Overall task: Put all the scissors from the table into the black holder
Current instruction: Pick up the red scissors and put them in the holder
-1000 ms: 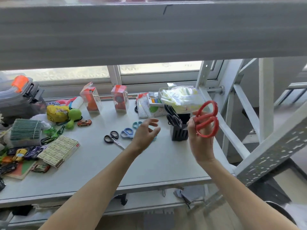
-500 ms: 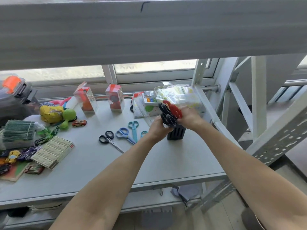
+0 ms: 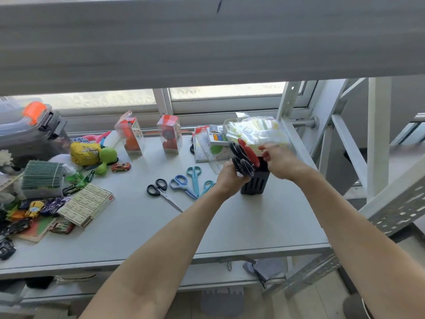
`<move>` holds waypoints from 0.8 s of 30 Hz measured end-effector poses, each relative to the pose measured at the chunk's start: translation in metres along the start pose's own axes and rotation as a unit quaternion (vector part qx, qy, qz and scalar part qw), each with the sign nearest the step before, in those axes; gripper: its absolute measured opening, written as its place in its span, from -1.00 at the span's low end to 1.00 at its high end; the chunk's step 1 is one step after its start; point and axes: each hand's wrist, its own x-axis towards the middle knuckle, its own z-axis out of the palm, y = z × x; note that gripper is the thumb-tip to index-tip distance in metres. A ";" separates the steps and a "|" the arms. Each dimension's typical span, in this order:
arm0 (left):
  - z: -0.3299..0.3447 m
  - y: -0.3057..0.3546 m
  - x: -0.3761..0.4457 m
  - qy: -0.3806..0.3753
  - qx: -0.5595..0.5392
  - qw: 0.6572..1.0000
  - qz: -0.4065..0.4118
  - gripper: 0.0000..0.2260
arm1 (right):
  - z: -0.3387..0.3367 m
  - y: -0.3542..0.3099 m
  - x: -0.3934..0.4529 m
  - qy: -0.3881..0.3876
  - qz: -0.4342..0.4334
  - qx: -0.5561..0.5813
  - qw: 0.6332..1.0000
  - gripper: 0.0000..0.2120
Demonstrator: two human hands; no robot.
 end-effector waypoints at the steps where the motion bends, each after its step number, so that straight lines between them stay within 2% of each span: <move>1: -0.001 -0.001 -0.001 -0.003 0.003 1.000 -0.001 -0.68 | 0.000 0.001 -0.005 0.056 -0.007 0.028 0.998 -0.48; 4: -0.005 -0.006 -0.001 -0.014 0.017 1.000 0.000 -0.66 | 0.010 0.006 -0.029 0.207 -0.017 0.111 0.972 -0.68; 7: -0.017 -0.017 -0.002 -0.007 0.012 1.000 0.001 -0.58 | 0.044 0.015 -0.051 0.251 0.004 0.169 0.953 -0.80; 9: -0.033 -0.030 -0.006 0.030 -0.004 1.000 -0.008 -0.56 | 0.071 0.014 -0.065 0.220 0.026 0.186 0.957 -0.82; 12: -0.066 -0.060 -0.012 0.129 -0.005 0.991 -0.044 -0.66 | 0.111 -0.006 -0.078 0.149 0.019 0.196 0.969 -0.82; 14: -0.090 -0.084 -0.018 0.215 0.049 0.971 -0.093 -0.68 | 0.136 -0.030 -0.076 0.105 -0.031 0.189 0.976 -0.81; 16: -0.115 -0.105 -0.025 0.264 0.119 0.945 -0.149 -0.65 | 0.158 -0.059 -0.068 0.058 -0.091 0.165 0.980 -0.78; 18: -0.138 -0.123 -0.031 0.261 0.181 0.925 -0.211 -0.60 | 0.177 -0.090 -0.057 0.005 -0.133 0.139 0.981 -0.73; 20: -0.155 -0.136 -0.036 0.223 0.225 0.913 -0.258 -0.54 | 0.192 -0.117 -0.045 -0.043 -0.149 0.095 0.983 -0.67; 24: -0.169 -0.152 -0.037 0.148 0.241 0.921 -0.268 -0.54 | 0.210 -0.147 -0.024 -0.110 -0.143 -0.010 0.984 -0.64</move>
